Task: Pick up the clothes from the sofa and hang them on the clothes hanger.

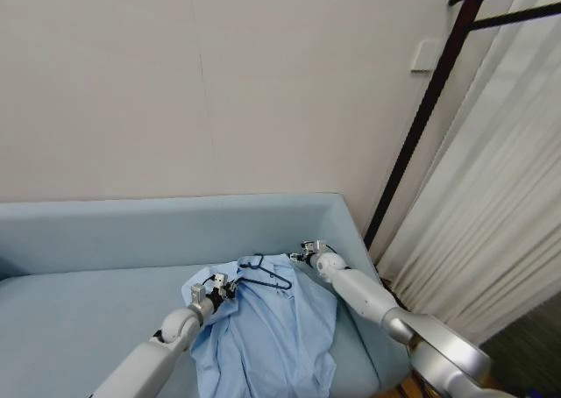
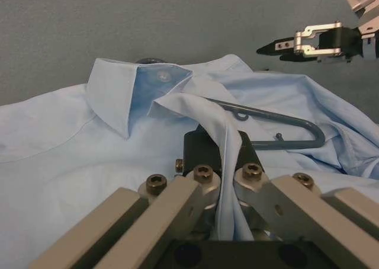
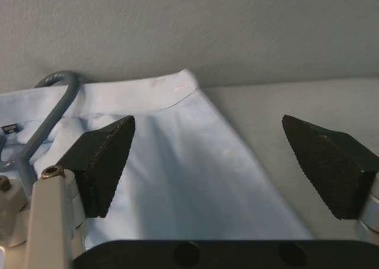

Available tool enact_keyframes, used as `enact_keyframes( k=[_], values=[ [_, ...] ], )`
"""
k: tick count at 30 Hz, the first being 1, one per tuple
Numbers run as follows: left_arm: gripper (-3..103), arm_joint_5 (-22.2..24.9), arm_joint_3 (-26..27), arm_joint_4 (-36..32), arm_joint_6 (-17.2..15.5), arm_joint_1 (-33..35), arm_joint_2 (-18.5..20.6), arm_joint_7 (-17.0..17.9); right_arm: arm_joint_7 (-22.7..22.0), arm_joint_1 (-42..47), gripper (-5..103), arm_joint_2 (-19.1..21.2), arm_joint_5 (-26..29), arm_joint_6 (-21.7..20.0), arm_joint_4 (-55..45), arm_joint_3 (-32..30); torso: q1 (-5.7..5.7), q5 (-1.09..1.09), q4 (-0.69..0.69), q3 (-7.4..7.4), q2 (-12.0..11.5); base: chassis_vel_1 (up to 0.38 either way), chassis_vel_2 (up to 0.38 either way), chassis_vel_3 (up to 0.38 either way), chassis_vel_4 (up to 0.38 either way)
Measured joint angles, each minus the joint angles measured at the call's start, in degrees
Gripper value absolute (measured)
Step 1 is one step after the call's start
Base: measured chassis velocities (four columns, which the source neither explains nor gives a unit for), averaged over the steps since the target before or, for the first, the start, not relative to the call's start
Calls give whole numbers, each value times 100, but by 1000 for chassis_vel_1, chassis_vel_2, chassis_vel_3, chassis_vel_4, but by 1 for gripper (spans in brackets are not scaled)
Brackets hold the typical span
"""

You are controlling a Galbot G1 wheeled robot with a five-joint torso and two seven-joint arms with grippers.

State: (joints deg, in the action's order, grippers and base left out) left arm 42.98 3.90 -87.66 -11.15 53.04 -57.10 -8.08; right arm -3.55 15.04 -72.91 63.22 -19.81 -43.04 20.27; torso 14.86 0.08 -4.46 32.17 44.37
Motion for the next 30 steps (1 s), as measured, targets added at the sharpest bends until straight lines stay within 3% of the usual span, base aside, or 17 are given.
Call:
enact_keyframes(
  k=[4,9,12,13,17,19,22,25,28,30],
  values=[
    [0,11,30,-15,-1,9,21,14,123,-15,83,-379,-207,190,517,40,0,0,2,0,0,0,0,0,0],
    [-3,15,37,-52,-3,30,59,42,143,-1,83,-494,-324,262,655,78,0,0,0,0,0,0,0,0,0],
    [1,15,45,-60,-5,36,59,64,135,2,83,-515,-339,292,690,76,0,-1,-2,0,0,0,0,0,0],
    [12,12,56,-68,-6,45,59,74,105,-11,83,-540,-319,311,738,62,0,0,-2,0,0,0,0,0,0],
    [17,9,69,-82,-9,69,60,79,77,-56,81,-550,-234,319,783,36,0,0,-1,0,0,0,0,0,0],
    [33,5,95,-128,-18,107,75,84,-11,-128,84,-585,-52,326,871,13,0,0,0,0,0,0,0,0,0],
    [38,4,116,-179,-40,139,89,88,-97,-155,87,-625,54,364,956,-7,0,0,0,0,0,0,0,0,0],
    [55,5,152,-284,-76,190,139,92,-213,-127,83,-646,138,394,986,-27,0,0,0,0,0,0,0,0,0],
    [60,10,188,-341,-88,217,175,94,-248,-89,83,-663,131,434,991,-26,0,1,-1,0,0,0,0,0,0],
    [72,16,235,-401,-93,250,205,95,-271,-83,79,-687,124,461,1016,-26,0,0,-1,0,0,0,0,0,0]
  ],
)
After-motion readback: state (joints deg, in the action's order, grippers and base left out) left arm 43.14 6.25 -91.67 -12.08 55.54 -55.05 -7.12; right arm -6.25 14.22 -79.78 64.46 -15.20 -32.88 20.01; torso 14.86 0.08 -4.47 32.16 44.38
